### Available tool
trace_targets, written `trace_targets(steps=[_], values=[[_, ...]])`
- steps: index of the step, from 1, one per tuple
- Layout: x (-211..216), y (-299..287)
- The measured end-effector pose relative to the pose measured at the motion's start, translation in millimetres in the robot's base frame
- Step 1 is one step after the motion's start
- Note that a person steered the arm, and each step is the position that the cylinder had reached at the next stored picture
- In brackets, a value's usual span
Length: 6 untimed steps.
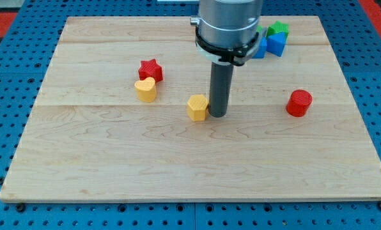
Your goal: Place the yellow hexagon at the bottom of the yellow heart
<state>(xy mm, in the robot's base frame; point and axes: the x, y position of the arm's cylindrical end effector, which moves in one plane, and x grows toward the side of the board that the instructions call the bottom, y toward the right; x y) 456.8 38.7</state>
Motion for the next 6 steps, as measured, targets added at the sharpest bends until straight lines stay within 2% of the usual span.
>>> trace_targets(steps=[1,3,5,6], values=[[-27.3,15.6],[7.6,-53.3],[38.0,-56.4],[37.6,-93.8]])
